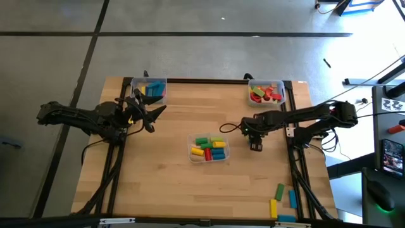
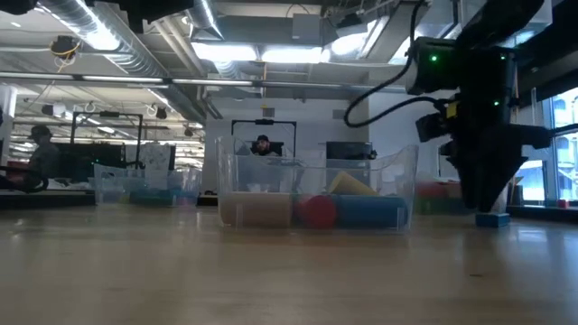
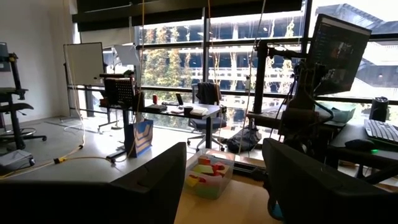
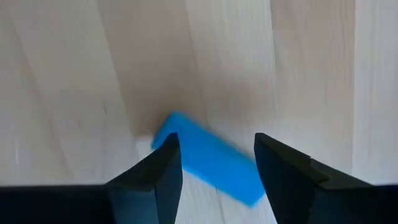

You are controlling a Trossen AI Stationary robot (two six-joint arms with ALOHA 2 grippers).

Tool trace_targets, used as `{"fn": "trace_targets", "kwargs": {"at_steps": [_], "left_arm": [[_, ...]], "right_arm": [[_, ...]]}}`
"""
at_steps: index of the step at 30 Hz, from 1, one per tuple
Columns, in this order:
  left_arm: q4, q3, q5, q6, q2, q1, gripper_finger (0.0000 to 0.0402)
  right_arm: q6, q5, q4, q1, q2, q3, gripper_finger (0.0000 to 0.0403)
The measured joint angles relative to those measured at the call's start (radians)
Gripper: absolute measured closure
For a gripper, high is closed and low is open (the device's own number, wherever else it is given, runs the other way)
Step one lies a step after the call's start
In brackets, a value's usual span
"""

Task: Sort blocks by size
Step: Put the blue rectangular block into the top left transparent bin

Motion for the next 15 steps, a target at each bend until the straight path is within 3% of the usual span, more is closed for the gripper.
{"fn": "trace_targets", "kwargs": {"at_steps": [9, 15], "left_arm": [[0.0, 0.0, 0.0, 0.0, 0.0, 0.0, 0.0192], [0.002, 0.0, 0.0, -0.002, 0.0, 0.0, 0.0192]], "right_arm": [[0.088, -0.001, 0.211, 0.0, 0.024, -0.036, 0.0212], [0.279, 0.174, 0.377, -0.01, 0.031, -0.039, 0.0212]]}}
